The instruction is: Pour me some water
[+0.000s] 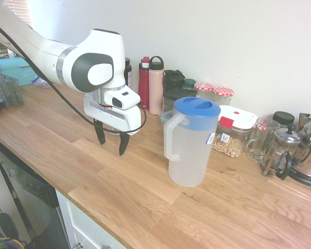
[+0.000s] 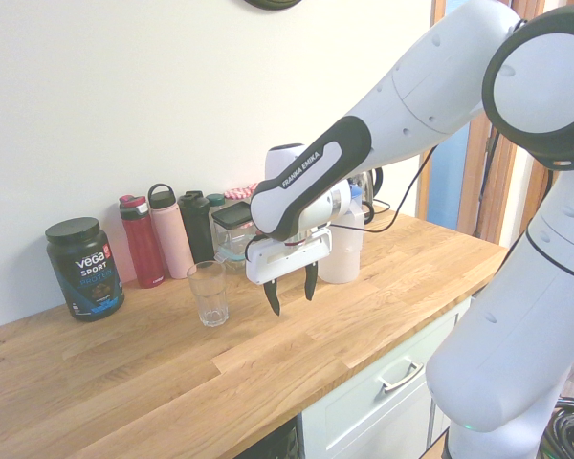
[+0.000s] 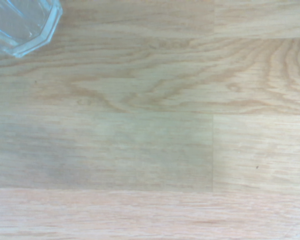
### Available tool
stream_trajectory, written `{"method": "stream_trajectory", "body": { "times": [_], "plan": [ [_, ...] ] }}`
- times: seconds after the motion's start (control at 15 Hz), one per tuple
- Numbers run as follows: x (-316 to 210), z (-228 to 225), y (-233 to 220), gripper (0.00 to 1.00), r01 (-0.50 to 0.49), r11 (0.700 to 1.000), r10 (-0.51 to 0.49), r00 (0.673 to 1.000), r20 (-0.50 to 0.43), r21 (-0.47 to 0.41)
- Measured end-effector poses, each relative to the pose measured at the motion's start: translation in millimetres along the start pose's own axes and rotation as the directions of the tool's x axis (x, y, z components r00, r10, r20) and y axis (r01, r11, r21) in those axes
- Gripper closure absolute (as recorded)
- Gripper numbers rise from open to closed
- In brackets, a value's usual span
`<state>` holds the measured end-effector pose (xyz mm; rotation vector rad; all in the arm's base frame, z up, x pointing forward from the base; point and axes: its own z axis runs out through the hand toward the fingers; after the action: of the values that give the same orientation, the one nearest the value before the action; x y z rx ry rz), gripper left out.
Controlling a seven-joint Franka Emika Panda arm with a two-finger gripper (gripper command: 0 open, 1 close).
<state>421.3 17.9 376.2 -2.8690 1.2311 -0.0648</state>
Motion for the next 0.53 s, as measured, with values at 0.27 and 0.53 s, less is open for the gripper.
{"method": "stream_trajectory", "body": {
  "times": [0.27, 0.53],
  "plan": [
    [5, -7, -1, 0.0, -0.008, 1.0, 0.008, 1.0, -0.001, 0.002],
    [23, -62, -3, 0.0, -0.031, 0.999, 0.031, 0.999, -0.012, 0.017]
  ]
}}
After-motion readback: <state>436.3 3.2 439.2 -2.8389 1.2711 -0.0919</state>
